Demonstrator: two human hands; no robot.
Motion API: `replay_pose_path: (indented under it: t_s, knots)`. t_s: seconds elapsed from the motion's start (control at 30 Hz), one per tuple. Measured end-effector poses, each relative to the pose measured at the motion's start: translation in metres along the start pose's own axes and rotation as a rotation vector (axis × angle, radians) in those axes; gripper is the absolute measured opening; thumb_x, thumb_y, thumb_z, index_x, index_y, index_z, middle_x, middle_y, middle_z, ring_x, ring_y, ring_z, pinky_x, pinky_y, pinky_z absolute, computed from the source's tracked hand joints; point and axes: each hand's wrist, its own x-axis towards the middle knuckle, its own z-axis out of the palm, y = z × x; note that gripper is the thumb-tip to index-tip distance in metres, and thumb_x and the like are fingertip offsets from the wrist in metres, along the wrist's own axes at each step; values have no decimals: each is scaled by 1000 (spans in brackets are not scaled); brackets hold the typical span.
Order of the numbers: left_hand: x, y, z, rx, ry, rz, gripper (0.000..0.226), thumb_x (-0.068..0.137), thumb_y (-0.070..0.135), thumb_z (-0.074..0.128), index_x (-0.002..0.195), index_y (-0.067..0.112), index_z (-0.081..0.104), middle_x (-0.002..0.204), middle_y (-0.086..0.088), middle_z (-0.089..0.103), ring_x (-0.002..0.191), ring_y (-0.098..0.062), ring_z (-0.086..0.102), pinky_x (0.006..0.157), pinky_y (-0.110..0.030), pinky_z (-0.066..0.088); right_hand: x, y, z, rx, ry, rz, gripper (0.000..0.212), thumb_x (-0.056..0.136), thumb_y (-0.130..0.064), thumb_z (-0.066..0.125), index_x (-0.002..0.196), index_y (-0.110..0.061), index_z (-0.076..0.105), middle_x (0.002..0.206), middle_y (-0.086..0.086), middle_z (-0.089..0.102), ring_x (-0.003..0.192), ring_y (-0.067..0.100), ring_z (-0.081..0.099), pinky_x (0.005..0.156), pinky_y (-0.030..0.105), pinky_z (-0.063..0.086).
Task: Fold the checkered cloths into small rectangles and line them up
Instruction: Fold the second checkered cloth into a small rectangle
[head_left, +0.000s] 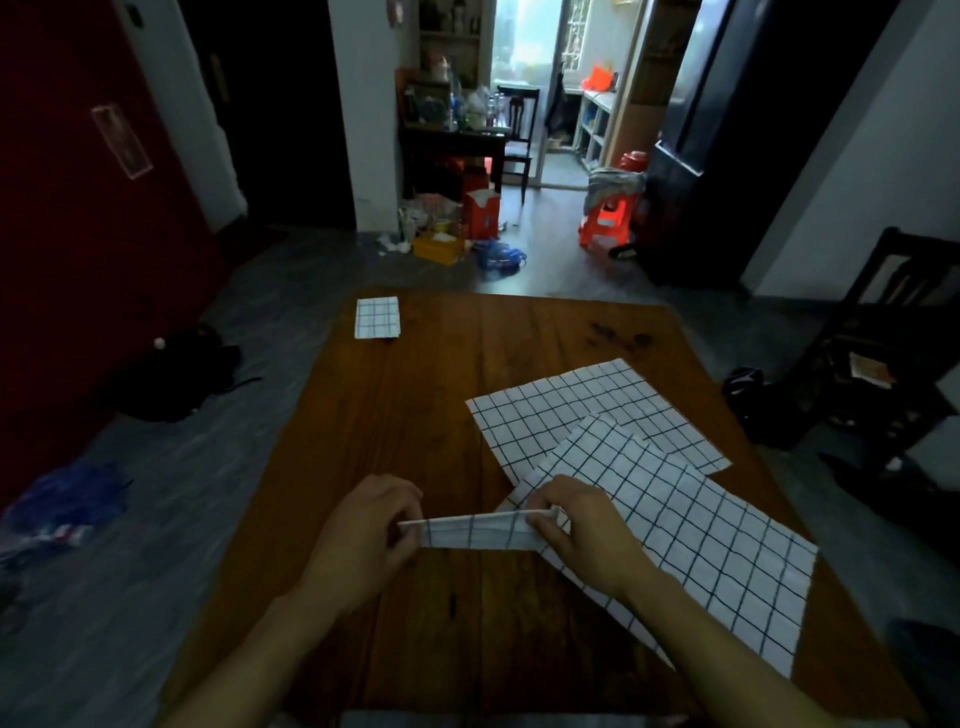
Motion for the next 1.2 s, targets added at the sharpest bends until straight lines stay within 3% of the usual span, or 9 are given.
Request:
replay_pose_path:
  t_s: [0.17, 0.23, 0.33, 0.47, 0.57, 0.77, 1.07, 1.2]
  knots:
    - [-30, 16, -11, 52, 23, -138, 24, 81, 21, 68, 82, 38, 53, 104, 19, 54, 101, -2, 50, 84, -23, 44, -4, 2, 11, 87, 9, -57, 16, 91, -41, 50, 91, -27, 58, 93, -8, 59, 89, 10, 53, 80, 31, 46]
    - [-43, 20, -16, 67, 42, -197, 22, 81, 21, 68, 82, 38, 54, 101, 17, 55, 99, -4, 53, 82, -27, 47, -4, 0, 20, 112, 11, -83, 20, 91, -43, 48, 92, -25, 59, 93, -7, 56, 88, 9, 52, 78, 28, 45]
    - [-71, 21, -30, 82, 83, -251, 24, 80, 14, 72, 81, 33, 57, 95, 15, 56, 93, -9, 55, 78, -34, 50, 0, -15, 36, 143, -31, -118, 8, 92, -33, 56, 94, -26, 58, 100, -9, 50, 90, 5, 49, 78, 20, 41]
    - [-109, 16, -63, 86, 145, -286, 6, 82, 31, 58, 81, 36, 55, 92, 20, 54, 88, -8, 55, 75, -35, 50, 6, -54, 53, 173, -98, -215, 4, 93, -28, 58, 95, -25, 57, 107, -12, 45, 95, 0, 47, 82, 16, 44]
    - [-132, 1, -83, 89, 179, -313, 6, 81, 32, 58, 83, 37, 55, 94, 20, 54, 91, -6, 55, 78, -35, 50, 14, -84, 65, 162, -130, -271, 4, 94, -30, 56, 95, -26, 57, 104, -14, 46, 96, -1, 49, 81, 17, 46]
    - [-189, -45, -124, 76, 266, -352, 5, 82, 40, 53, 84, 36, 51, 99, 11, 59, 96, -10, 56, 82, -35, 50, 39, -161, 105, 98, -157, -343, 4, 94, -30, 55, 93, -26, 57, 99, -12, 51, 92, 1, 51, 80, 25, 50]
    - [-298, -158, -244, 109, 425, -372, 5, 84, 24, 63, 83, 25, 58, 98, 7, 62, 94, -11, 56, 84, -29, 45, 79, -336, 196, -25, -215, -472, 12, 94, -34, 54, 92, -22, 58, 95, -7, 51, 87, 6, 48, 77, 29, 47]
    - [-314, -196, -279, 113, 455, -331, 4, 85, 27, 61, 85, 23, 61, 99, 8, 63, 94, -6, 54, 83, -22, 42, 96, -381, 218, -30, -199, -458, 8, 94, -30, 57, 93, -22, 59, 95, -7, 51, 87, 6, 49, 78, 30, 48]
